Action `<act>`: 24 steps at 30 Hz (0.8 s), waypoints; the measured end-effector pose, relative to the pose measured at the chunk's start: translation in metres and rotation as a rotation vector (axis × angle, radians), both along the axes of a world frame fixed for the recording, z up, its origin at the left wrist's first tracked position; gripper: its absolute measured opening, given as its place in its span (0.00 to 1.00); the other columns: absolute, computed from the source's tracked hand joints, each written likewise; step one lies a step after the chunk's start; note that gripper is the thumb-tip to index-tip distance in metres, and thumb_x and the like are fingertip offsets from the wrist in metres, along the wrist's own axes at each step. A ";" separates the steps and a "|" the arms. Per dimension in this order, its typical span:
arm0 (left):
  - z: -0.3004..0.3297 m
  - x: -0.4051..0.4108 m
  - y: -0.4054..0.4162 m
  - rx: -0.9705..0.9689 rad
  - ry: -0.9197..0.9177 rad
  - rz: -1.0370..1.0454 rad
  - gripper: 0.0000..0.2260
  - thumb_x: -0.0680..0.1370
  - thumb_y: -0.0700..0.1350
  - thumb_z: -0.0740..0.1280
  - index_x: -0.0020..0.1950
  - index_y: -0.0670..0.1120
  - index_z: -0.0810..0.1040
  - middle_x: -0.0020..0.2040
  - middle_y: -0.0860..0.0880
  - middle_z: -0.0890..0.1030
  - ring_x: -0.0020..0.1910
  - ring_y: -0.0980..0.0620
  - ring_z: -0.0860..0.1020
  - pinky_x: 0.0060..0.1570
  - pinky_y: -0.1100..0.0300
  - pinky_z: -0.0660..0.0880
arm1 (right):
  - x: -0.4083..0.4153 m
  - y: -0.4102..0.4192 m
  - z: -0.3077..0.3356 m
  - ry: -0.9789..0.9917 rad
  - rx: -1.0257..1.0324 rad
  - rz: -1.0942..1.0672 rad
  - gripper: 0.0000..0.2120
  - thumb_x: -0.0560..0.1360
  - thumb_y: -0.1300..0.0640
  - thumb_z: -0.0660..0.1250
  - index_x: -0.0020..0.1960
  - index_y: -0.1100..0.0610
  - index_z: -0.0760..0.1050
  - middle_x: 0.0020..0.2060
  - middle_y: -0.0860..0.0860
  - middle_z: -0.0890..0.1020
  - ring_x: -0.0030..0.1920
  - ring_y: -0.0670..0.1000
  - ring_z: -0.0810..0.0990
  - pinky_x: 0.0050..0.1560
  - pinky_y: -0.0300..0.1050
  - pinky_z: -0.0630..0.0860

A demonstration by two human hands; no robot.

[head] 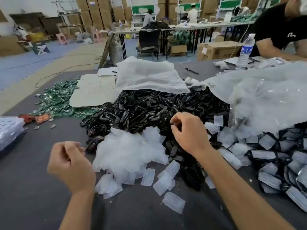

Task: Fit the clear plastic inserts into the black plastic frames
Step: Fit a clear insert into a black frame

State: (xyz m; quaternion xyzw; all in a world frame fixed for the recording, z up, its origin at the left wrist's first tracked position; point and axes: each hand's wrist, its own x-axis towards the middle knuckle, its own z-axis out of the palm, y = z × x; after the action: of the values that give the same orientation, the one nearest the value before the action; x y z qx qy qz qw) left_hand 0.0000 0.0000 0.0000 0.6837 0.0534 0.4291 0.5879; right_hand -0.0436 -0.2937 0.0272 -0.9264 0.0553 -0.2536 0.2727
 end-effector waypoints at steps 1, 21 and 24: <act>0.002 0.002 -0.012 0.005 -0.018 -0.034 0.11 0.81 0.41 0.60 0.39 0.43 0.76 0.31 0.54 0.77 0.30 0.57 0.75 0.34 0.57 0.70 | 0.008 0.002 -0.002 -0.038 -0.051 -0.021 0.05 0.77 0.59 0.72 0.53 0.53 0.81 0.46 0.47 0.80 0.47 0.49 0.80 0.49 0.48 0.80; 0.019 0.016 -0.120 0.360 0.150 -0.658 0.04 0.80 0.46 0.68 0.45 0.49 0.79 0.38 0.53 0.81 0.36 0.47 0.82 0.38 0.44 0.79 | 0.033 0.005 -0.018 -0.180 -0.195 0.164 0.11 0.73 0.54 0.80 0.52 0.58 0.85 0.45 0.48 0.84 0.49 0.52 0.75 0.51 0.49 0.76; 0.014 0.018 -0.118 0.319 0.156 -0.669 0.04 0.79 0.48 0.67 0.51 0.50 0.79 0.44 0.51 0.81 0.38 0.44 0.81 0.37 0.42 0.79 | 0.032 0.003 -0.016 -0.185 -0.119 0.212 0.15 0.74 0.46 0.78 0.47 0.58 0.83 0.41 0.47 0.82 0.46 0.51 0.75 0.48 0.46 0.74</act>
State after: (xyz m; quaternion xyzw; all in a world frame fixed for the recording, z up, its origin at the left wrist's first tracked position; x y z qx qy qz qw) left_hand 0.0178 -0.1177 0.0136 0.7769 -0.1955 0.1628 0.5760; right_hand -0.0111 -0.2906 0.0112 -0.9143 -0.0834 -0.3105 0.2464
